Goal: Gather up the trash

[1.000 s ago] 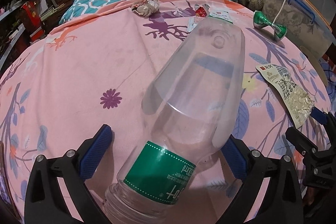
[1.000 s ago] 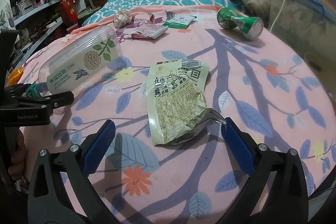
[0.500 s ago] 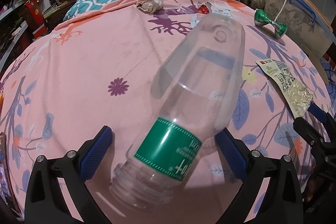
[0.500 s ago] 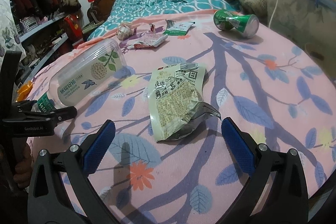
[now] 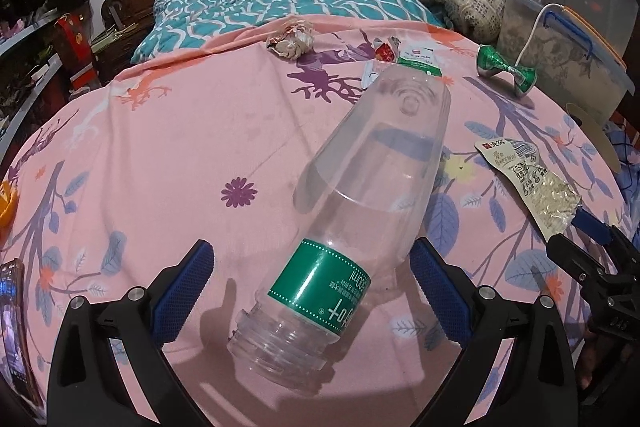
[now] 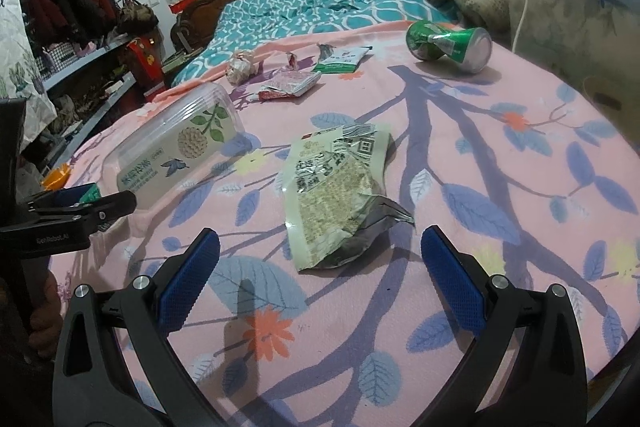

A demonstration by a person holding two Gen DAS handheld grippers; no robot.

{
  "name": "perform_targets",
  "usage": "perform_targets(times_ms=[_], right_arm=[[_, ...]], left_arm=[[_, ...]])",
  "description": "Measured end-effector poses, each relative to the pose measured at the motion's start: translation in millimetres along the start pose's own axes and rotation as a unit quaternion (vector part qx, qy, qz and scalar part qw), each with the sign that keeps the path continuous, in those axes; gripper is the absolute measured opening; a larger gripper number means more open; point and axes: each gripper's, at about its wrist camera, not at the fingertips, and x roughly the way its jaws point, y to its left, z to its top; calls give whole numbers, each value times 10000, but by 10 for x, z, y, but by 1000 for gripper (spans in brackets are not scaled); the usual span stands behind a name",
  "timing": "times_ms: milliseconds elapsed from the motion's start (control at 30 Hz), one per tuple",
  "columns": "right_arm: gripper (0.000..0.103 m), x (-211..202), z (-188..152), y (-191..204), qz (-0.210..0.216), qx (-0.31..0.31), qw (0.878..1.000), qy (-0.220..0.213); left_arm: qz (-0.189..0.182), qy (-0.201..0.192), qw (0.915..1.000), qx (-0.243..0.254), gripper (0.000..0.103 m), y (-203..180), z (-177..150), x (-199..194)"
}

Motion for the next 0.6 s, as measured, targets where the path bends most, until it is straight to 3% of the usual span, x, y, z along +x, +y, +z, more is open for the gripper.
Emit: perform_targets(times_ms=[600], right_arm=[[99, -27, 1, -78, -85, 122, 9999, -74]], left_arm=[[13, -16, 10000, -3, 94, -7, 0, 10]])
